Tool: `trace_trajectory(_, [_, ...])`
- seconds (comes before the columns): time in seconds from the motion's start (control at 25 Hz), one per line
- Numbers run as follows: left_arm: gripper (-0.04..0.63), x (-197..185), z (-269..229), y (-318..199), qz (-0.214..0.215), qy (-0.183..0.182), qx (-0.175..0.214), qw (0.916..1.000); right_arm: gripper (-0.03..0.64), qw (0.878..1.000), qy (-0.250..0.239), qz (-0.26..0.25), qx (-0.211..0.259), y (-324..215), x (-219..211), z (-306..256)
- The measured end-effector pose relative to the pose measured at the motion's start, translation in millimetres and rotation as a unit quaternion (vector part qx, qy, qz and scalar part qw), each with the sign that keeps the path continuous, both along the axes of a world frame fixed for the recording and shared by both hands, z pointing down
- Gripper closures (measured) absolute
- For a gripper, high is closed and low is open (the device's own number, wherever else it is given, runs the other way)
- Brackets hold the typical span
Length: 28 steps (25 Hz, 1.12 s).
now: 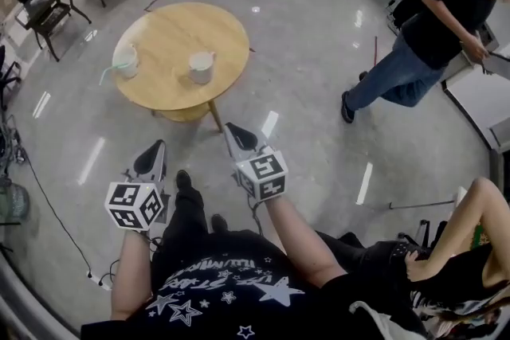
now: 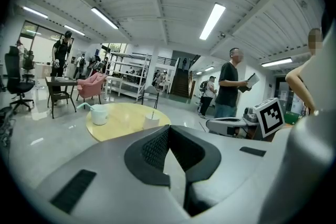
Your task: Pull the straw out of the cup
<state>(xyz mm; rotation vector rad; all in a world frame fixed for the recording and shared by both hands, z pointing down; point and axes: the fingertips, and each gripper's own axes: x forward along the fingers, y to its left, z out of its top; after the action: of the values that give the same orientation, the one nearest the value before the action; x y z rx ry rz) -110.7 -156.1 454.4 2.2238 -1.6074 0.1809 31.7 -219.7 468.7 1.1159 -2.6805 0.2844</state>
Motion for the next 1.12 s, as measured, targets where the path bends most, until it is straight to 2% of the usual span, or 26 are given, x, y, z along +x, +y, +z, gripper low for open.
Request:
trace_trajectory(0.48, [0.589, -24.5, 24.1, -53.1, 0.013, 0.011, -0.007, 0.9998, 0.615, 0.999, 0.05, 0.002, 0.004, -51.5, -32.8, 20.4])
trace_trajectory(0.68, [0.589, -34.1, 29.6, -80.5, 0.019, 0.017, -0.015, 0.9996, 0.612, 0.999, 0.054, 0.001, 0.002, -76.9, -45.6, 24.3])
trace_trajectory(0.76, [0.589, -36.6, 33.0, -91.0, 0.02, 0.021, -0.02, 0.9994, 0.509, 0.998, 0.057, -0.001, -0.003, -87.4, -50.0, 27.9])
trace_trajectory(0.84, [0.589, -37.3, 36.7, -100.4, 0.025, 0.023, -0.025, 0.9991, 0.5, 0.998, 0.063, 0.0, -0.008, -97.0, -52.2, 33.0])
trace_trajectory(0.92, [0.589, -39.2, 40.7, -110.7, 0.032, 0.021, -0.029, 0.9989, 0.458, 0.997, 0.074, 0.002, -0.01, -106.2, -55.0, 40.0])
trace_trajectory(1.12, [0.589, -50.4, 45.5, -141.4, 0.044, 0.021, -0.037, 0.9981, 0.449, 0.994, 0.109, -0.003, -0.012, -129.0, -70.1, 52.3])
